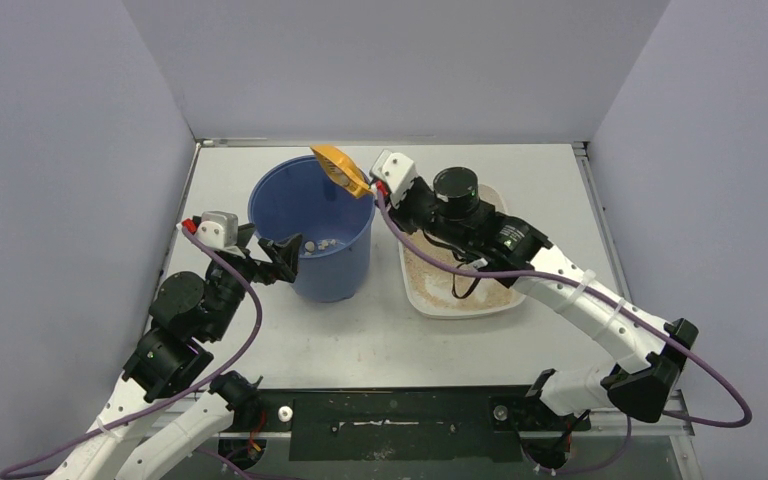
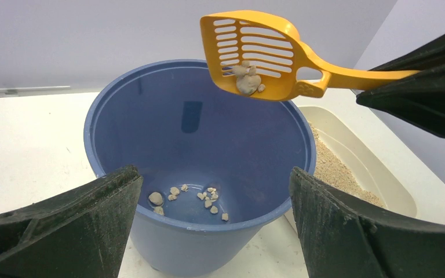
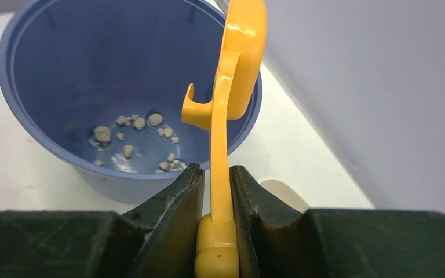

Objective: Clean the litter box

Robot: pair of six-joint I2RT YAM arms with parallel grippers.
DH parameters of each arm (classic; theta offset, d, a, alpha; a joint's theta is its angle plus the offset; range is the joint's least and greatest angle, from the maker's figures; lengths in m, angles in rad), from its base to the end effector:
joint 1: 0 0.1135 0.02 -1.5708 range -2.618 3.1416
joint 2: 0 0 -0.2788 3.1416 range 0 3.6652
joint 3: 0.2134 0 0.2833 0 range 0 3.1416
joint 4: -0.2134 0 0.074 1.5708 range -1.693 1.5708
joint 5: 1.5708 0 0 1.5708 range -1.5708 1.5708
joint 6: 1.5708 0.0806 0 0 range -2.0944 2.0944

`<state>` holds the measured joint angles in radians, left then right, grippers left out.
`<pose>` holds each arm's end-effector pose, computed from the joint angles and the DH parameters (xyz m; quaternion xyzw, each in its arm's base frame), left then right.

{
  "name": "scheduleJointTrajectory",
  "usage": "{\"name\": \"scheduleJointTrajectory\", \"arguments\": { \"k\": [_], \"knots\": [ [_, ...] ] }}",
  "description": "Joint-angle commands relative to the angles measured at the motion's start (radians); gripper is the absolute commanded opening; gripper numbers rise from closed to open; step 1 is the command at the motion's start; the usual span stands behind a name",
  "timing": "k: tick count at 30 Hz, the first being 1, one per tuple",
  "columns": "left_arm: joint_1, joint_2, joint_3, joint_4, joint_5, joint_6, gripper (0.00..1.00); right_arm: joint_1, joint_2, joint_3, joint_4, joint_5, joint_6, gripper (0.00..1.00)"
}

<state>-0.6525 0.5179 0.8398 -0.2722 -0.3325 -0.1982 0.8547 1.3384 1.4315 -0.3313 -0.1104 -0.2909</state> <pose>0.1522 -0.0832 0.4035 0.0363 0.6893 -0.1909 0.6979 0.2399 0.2892 0.4339 -0.4541 0.6412 0.2133 0.5807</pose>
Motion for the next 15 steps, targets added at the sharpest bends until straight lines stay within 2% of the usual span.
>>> {"name": "scheduleJointTrajectory", "arguments": {
  "k": [1, 8, 15],
  "knots": [
    [0.004, -0.003, 0.011, 0.05, 0.0, 0.005, 0.97, 0.091, -0.06, -0.016, 0.054, 0.132, -0.294, 0.0],
    [0.004, -0.001, 0.011, 0.049, -0.001, 0.005, 0.97, 0.195, -0.05, -0.029, 0.054, 0.319, -0.457, 0.0],
    [0.006, 0.002, 0.009, 0.05, -0.002, 0.006, 0.97, 0.258, -0.057, -0.037, 0.089, 0.385, -0.469, 0.0]
  ]
}}
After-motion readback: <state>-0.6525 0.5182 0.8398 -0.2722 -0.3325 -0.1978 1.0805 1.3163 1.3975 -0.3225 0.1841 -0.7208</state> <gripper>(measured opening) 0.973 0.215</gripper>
